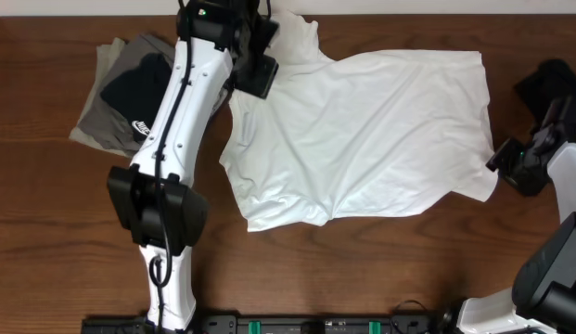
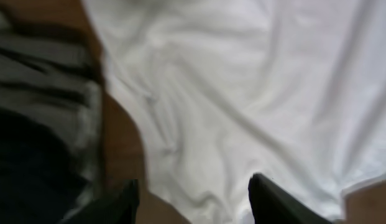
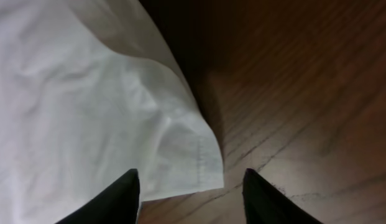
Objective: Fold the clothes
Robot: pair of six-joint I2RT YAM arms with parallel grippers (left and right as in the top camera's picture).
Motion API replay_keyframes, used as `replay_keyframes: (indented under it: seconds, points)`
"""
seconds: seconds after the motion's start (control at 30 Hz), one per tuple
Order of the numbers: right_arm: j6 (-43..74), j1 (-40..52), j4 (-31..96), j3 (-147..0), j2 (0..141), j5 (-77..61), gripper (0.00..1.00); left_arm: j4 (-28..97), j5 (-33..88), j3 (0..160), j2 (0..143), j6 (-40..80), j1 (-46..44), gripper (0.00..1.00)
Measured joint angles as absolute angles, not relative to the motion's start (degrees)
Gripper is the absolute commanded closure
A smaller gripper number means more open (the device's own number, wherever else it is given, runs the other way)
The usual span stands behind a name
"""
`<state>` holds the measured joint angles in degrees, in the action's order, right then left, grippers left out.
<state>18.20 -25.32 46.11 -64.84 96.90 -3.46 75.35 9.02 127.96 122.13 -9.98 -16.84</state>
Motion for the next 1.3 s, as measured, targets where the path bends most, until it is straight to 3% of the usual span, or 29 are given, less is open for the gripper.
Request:
replay_keyframes:
  seconds: [0.2, 0.43, 0.63, 1.3]
  points:
    - [17.96, -25.34, 40.36, -57.47, 96.9, -3.68, 0.55, 79.68, 13.34, 123.79, 122.41, -9.37, -16.93, 0.43]
    - [18.0, -25.43, 36.42, -53.98, 96.9, -4.67, 0.66, 75.07, 14.92, 111.7, 122.65, -9.13, -16.93, 0.43]
    - [17.89, -25.43, 35.77, -53.19, 96.9, -5.54, 0.99, 68.62, 15.75, 101.51, 122.74, -8.78, -16.93, 0.42]
    - [14.48, -26.13, 41.36, -64.16, 87.26, 9.8, 0.96, 63.0, 16.16, 92.36, 122.96, -8.78, -16.93, 0.42]
